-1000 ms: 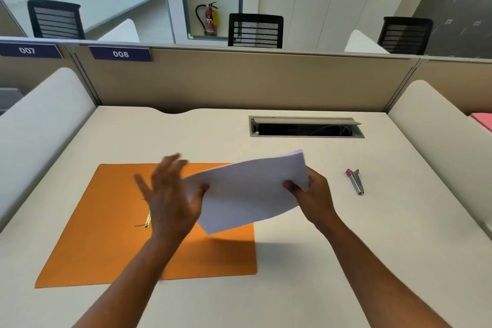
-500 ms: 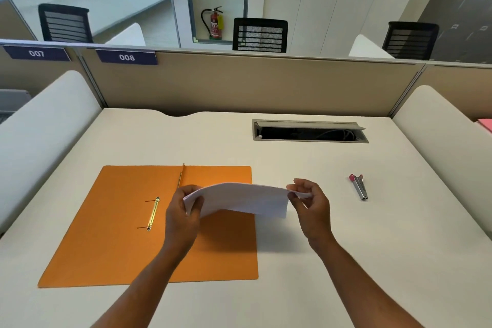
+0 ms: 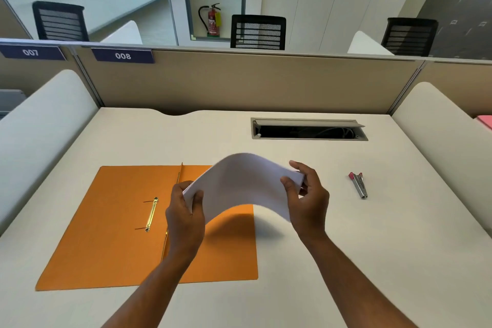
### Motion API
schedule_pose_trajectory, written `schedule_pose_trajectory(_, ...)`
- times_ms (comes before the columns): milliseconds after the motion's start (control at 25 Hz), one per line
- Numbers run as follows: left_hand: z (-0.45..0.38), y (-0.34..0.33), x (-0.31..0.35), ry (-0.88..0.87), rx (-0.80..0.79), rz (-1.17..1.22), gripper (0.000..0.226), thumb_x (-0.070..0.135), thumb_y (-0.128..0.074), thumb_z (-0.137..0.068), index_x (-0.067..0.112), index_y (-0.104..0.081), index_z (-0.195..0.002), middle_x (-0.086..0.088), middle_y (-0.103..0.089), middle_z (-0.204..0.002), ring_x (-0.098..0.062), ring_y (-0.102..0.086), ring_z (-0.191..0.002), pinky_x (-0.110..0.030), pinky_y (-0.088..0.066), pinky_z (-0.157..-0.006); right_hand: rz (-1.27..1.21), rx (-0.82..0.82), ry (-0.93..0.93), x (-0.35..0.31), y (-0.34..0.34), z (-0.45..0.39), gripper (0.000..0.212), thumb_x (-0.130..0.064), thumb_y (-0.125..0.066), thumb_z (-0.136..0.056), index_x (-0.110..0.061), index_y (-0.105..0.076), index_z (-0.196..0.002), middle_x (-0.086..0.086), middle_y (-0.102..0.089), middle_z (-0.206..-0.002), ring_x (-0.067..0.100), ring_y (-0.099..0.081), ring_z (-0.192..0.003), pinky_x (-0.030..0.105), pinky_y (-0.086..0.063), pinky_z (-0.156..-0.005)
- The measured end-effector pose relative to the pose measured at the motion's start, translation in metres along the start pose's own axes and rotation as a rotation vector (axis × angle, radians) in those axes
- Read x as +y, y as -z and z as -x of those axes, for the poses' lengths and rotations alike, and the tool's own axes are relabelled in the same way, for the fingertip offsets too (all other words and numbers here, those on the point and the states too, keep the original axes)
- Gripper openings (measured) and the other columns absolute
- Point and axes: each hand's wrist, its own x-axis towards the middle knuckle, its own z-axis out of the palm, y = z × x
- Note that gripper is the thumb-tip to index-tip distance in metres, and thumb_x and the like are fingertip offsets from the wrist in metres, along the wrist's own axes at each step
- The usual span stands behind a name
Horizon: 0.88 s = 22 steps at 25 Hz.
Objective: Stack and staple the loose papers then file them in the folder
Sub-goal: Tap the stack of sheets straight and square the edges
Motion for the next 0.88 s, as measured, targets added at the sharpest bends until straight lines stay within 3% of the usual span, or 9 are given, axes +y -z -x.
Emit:
schedule_pose_trajectory(160, 0.004, 0.006, -0.005, -0.093, -0.035, -0.021, 0.060, 0.007, -0.058, -0.095, 0.027, -0.030, -0.144, 0.012, -0.065, -0.118, 0.010, -0.058, -0.107, 0.004, -0.040, -0.077, 0.179, -0.078, 0.150, 0.016, 0.001, 0.009, 0.050, -0.012, -0.068, -0.095, -0.028, -0.055, -0.140, -0.005, -0.062, -0.132, 0.001, -0.057, -0.116, 0.004, -0.045, -0.093)
schedule_pose_trajectory(240, 0.003, 0.011, -0.010, -0.186, -0.094, -0.095, 0.069, 0.004, -0.053, -0.096, 0.027, -0.022, -0.153, 0.007, -0.062, -0.127, 0.007, -0.054, -0.115, 0.003, -0.038, -0.084, 0.277, -0.112, 0.267, 0.025, 0.003, 0.009, 0.049, -0.005, -0.063, -0.096, -0.029, -0.059, -0.139, 0.002, -0.058, -0.136, 0.008, -0.058, -0.117, 0.009, -0.050, -0.088)
schedule_pose_trajectory(440, 0.000, 0.013, -0.022, -0.332, -0.171, -0.177, 0.055, 0.008, -0.042, -0.098, 0.038, -0.042, -0.144, -0.001, -0.060, -0.118, -0.002, -0.056, -0.103, -0.005, -0.043, -0.075, 0.364, -0.175, 0.323, 0.035, 0.003, 0.009, 0.062, 0.003, -0.065, -0.093, -0.034, -0.058, -0.142, 0.003, -0.053, -0.137, 0.018, -0.065, -0.102, 0.029, -0.064, -0.071)
schedule_pose_trajectory(560, -0.001, 0.012, -0.023, -0.338, -0.185, -0.181, 0.047, 0.019, -0.038, -0.098, 0.034, -0.045, -0.142, -0.001, -0.061, -0.118, -0.011, -0.058, -0.101, -0.004, -0.043, -0.073, 0.379, -0.157, 0.339, 0.032, 0.004, 0.006, 0.064, 0.004, -0.066, -0.092, -0.032, -0.057, -0.144, 0.006, -0.054, -0.136, 0.015, -0.064, -0.096, 0.025, -0.063, -0.065)
schedule_pose_trajectory(640, -0.002, 0.012, -0.023, -0.327, -0.187, -0.168, 0.049, 0.015, -0.042, -0.098, 0.035, -0.043, -0.143, 0.002, -0.061, -0.120, -0.010, -0.060, -0.098, -0.004, -0.043, -0.071, 0.388, -0.151, 0.348, 0.030, 0.004, 0.006, 0.067, 0.001, -0.068, -0.091, -0.033, -0.052, -0.147, 0.004, -0.052, -0.136, 0.009, -0.060, -0.101, 0.015, -0.060, -0.068)
schedule_pose_trajectory(720, -0.001, 0.011, -0.022, -0.267, -0.171, -0.124, 0.062, 0.010, -0.050, -0.097, 0.036, -0.031, -0.150, 0.014, -0.056, -0.125, -0.003, -0.060, -0.096, -0.003, -0.044, -0.068, 0.287, -0.114, 0.217, 0.030, 0.004, 0.007, 0.076, -0.008, -0.072, -0.090, -0.034, -0.038, -0.153, -0.007, -0.050, -0.138, -0.005, -0.052, -0.111, 0.002, -0.050, -0.075)
schedule_pose_trajectory(760, -0.001, 0.010, -0.023, -0.205, -0.150, -0.081, 0.068, 0.011, -0.054, -0.096, 0.035, -0.024, -0.152, 0.024, -0.054, -0.123, 0.001, -0.059, -0.097, -0.004, -0.046, -0.067, 0.174, -0.098, 0.069, 0.032, 0.004, 0.008, 0.082, -0.012, -0.075, -0.089, -0.035, -0.032, -0.154, -0.020, -0.051, -0.136, -0.010, -0.051, -0.114, 0.002, -0.049, -0.079)
schedule_pose_trajectory(840, 0.001, 0.008, -0.028, -0.023, -0.132, 0.000, 0.066, 0.015, -0.057, -0.095, 0.033, -0.023, -0.149, 0.027, -0.053, -0.112, -0.003, -0.060, -0.099, -0.010, -0.050, -0.063, -0.037, -0.138, -0.241, 0.039, 0.004, 0.012, 0.074, -0.015, -0.078, -0.088, -0.035, -0.038, -0.147, -0.033, -0.055, -0.125, -0.007, -0.057, -0.114, 0.013, -0.054, -0.087)
schedule_pose_trajectory(880, 0.001, 0.006, -0.033, 0.060, -0.149, 0.004, 0.057, 0.016, -0.057, -0.097, 0.030, -0.030, -0.145, 0.019, -0.055, -0.109, -0.010, -0.062, -0.100, -0.013, -0.049, -0.062, -0.077, -0.189, -0.335, 0.044, 0.003, 0.014, 0.057, -0.015, -0.076, -0.089, -0.032, -0.049, -0.136, -0.025, -0.062, -0.119, 0.003, -0.063, -0.112, 0.023, -0.057, -0.087)
